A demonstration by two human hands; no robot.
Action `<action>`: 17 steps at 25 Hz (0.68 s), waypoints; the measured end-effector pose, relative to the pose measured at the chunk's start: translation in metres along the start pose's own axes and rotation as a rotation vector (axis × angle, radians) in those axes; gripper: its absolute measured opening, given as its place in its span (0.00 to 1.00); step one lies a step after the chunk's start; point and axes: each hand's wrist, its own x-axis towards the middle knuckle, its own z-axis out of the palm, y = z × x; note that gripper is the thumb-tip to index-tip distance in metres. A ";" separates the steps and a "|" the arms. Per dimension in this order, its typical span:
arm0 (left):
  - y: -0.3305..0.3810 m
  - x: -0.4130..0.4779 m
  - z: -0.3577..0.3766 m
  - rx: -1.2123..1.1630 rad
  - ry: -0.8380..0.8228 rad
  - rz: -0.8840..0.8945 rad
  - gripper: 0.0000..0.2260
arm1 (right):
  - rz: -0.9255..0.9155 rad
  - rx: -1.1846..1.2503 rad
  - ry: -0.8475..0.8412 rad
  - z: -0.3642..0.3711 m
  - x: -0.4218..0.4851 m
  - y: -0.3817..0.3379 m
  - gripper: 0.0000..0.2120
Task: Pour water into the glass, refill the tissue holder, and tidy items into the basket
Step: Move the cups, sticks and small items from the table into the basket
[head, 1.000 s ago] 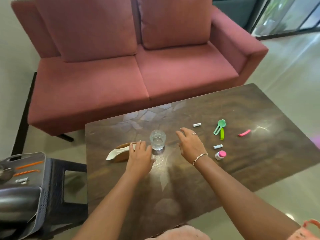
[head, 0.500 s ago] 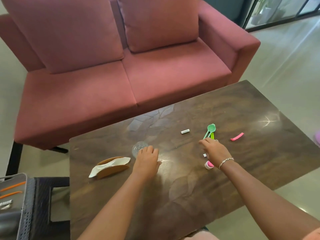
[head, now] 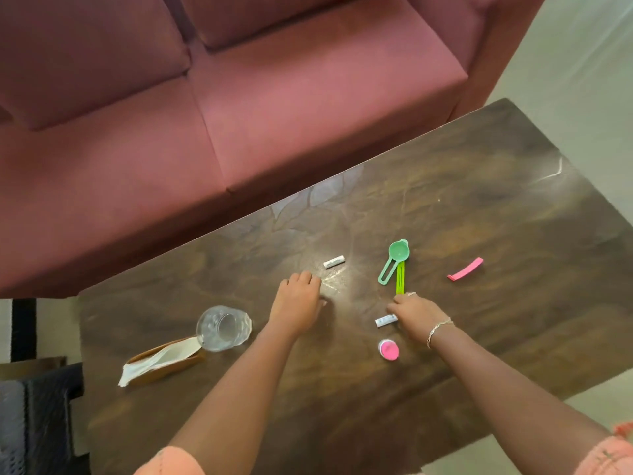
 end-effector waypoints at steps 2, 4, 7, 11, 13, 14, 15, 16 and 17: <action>0.006 0.023 0.006 -0.014 -0.003 -0.027 0.15 | -0.108 -0.037 0.101 0.015 0.008 0.002 0.10; 0.010 0.047 0.015 -0.035 0.006 -0.043 0.15 | -0.135 -0.073 0.061 0.030 0.018 0.006 0.20; 0.020 0.072 0.028 -0.074 0.022 -0.095 0.14 | -0.153 -0.023 0.088 0.047 0.030 0.015 0.23; 0.032 0.089 0.049 -0.052 0.127 -0.164 0.11 | -0.211 -0.010 0.187 0.057 0.032 0.017 0.20; 0.029 0.096 0.051 -0.048 0.130 -0.169 0.11 | -0.248 0.006 0.265 0.061 0.036 0.017 0.17; 0.026 0.099 0.050 -0.035 0.146 -0.182 0.11 | -0.245 0.015 0.273 0.062 0.036 0.016 0.17; 0.023 0.102 0.051 -0.015 0.166 -0.191 0.11 | -0.234 0.026 0.276 0.064 0.036 0.015 0.18; 0.022 0.104 0.053 -0.021 0.144 -0.188 0.11 | -0.220 0.033 0.277 0.065 0.036 0.015 0.20; 0.021 0.105 0.056 -0.042 0.134 -0.165 0.11 | -0.206 0.039 0.288 0.064 0.035 0.016 0.22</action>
